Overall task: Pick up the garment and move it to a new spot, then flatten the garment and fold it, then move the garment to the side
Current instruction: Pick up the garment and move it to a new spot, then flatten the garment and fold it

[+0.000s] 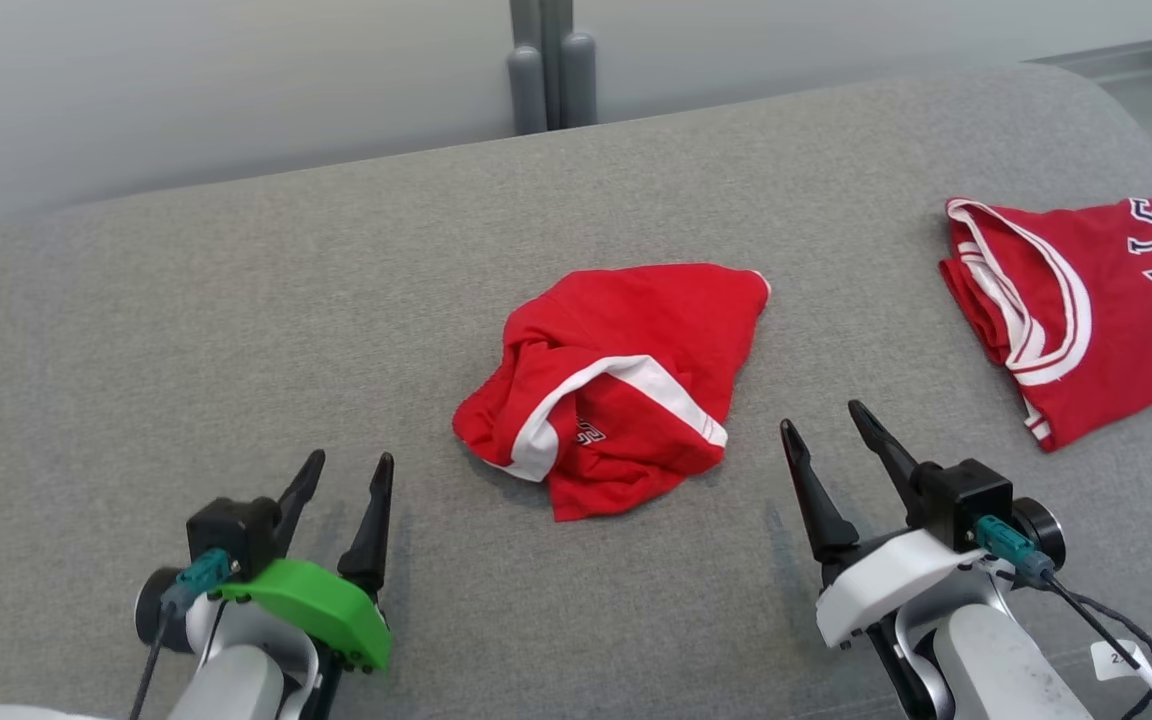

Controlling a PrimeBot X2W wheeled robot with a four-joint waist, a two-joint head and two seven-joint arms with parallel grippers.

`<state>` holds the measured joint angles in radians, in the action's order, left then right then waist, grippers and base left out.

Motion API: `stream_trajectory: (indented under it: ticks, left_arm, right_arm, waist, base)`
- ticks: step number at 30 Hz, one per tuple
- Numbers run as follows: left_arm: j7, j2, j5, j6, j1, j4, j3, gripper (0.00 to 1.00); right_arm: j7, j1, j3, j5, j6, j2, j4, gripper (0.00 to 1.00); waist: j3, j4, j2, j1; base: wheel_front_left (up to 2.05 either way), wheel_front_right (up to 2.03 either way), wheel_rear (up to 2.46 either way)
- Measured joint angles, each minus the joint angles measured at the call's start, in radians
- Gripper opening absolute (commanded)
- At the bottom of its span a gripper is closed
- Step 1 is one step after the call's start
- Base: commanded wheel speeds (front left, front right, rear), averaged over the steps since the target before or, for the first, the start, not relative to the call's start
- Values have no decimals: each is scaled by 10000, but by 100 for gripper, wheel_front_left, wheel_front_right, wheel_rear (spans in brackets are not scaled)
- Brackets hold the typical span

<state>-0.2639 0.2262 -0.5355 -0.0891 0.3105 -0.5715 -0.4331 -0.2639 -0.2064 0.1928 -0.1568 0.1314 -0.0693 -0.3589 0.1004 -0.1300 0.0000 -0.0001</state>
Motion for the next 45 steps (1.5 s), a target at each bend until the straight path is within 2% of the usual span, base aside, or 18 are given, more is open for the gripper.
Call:
stream_trajectory:
  ticks: [4, 10, 18, 25, 26, 27, 28, 29, 30, 35, 41, 43, 45]
  left_arm:
    - [-2, -523, 489, -92, -1027, 677, 696, 100]
    - [-2, -1089, 1122, -305, -1798, 1103, 997, 100]
    - [-2, -1333, 1515, -383, -1873, 1294, 1126, 100]
    - [-2, -1394, 1519, -397, -1867, 1461, 989, 100]
    - [-2, -1396, 1517, -397, -1866, 1475, 974, 100]
    - [-2, -1396, 1507, -397, -1866, 1486, 965, 100]
    - [-2, -1394, 1492, -397, -1865, 1499, 965, 100]
    - [-2, -1390, 1492, -397, -1865, 1515, 961, 100]
    - [-2, -1390, 1490, -397, -1865, 1534, 965, 100]
    - [-2, -1392, 1488, -397, -1872, 1611, 1007, 100]
    - [-2, -1467, 1396, -399, -1918, 1659, 872, 100]
    - [-2, -1496, 1329, -399, -1956, 1643, 807, 100]
    - [-2, -1511, 1312, -399, -1972, 1624, 777, 100]
  right_arm:
    - [0, 186, 10, -50, 0, -50, -493, 100]
    - [-2, 190, -86, -194, 0, -23, -1319, 100]
    - [-2, 63, -232, -570, 0, 94, -2531, 100]
    - [-2, -365, -330, -596, 0, 163, -3183, 100]
    - [-2, -440, -399, -600, 0, 163, -3256, 88]
    - [-2, -525, -466, -604, 0, 163, -3312, 49]
    - [-2, -595, -533, -602, 0, 165, -3319, 49]
    - [-2, -663, -591, -600, 0, 165, -3313, 13]
    - [-2, -700, -633, -591, 0, 165, -3241, 0]
    - [0, -874, -849, -527, 0, -48, -2406, 0]
    - [-2, -1307, -890, -322, 0, -1227, -1012, 0]
    - [-2, -1418, -886, -316, 0, -1664, -750, 0]
    - [-2, -1455, -895, -324, 0, -1833, -685, 0]
  waist:
    - [-159, 457, 0, 0]
    - [-304, 1254, 0, 0]
    - [-324, 2230, 0, 0]
    - [-199, 2754, 0, 0]
    - [-170, 2801, 0, 0]
    - [-136, 2839, 0, 0]
    - [-105, 2869, 0, 0]
    - [-75, 2894, 0, 0]
    - [-46, 2910, 0, 0]
    - [-12, 2802, 0, 1]
    - [-107, 2400, 0, 0]
    - [-163, 2241, 0, 0]
    - [-197, 2157, 0, 0]
  base:
    - [0, 0, 0]
    - [0, 0, 0]
    - [0, 0, 0]
    - [0, 0, 0]
    - [0, 0, 0]
    - [0, 0, 0]
    - [0, 0, 0]
    - [0, 0, 0]
    - [0, 0, 0]
    - [0, 0, 0]
    - [0, 0, 0]
    - [0, 0, 0]
    - [0, 0, 0]
